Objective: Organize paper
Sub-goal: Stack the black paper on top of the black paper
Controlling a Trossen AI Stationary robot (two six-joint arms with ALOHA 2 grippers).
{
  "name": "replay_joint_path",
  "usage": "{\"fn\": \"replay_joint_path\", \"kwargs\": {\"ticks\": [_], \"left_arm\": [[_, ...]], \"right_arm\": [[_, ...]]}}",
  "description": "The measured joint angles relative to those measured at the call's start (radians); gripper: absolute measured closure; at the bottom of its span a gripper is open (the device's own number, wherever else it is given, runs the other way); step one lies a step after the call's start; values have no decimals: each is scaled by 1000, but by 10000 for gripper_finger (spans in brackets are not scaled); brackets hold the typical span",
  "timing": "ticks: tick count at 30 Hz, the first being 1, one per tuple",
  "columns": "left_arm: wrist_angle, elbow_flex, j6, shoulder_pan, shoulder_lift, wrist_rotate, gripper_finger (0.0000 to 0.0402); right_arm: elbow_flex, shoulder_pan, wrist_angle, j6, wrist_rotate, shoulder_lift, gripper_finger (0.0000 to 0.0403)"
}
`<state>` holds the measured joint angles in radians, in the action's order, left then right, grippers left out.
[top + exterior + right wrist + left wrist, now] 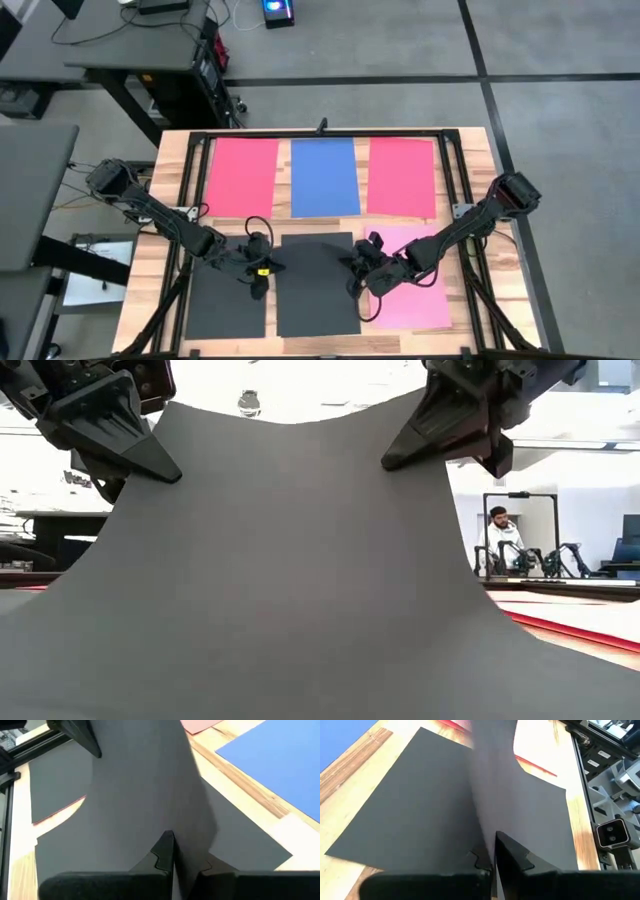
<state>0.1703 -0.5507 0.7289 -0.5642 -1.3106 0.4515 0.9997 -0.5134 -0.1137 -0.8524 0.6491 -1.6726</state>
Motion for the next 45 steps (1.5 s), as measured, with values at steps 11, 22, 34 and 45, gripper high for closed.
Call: {"fn": "replay_joint_path", "kwargs": {"ticks": [11, 22, 34, 45], "left_arm": [[75, 0, 56, -18, -173, 26, 402], [78, 0, 11, 6, -145, 30, 402], [43, 0, 1, 15, -115, 32, 402], [36, 0, 16, 15, -115, 30, 402]], "right_arm": [[0, -2, -3, -7, -7, 0, 403], [0, -12, -22, -32, -29, 0, 403], [0, -1, -59, -32, -26, 0, 403], [0, 4, -59, -21, -24, 0, 403]]}}
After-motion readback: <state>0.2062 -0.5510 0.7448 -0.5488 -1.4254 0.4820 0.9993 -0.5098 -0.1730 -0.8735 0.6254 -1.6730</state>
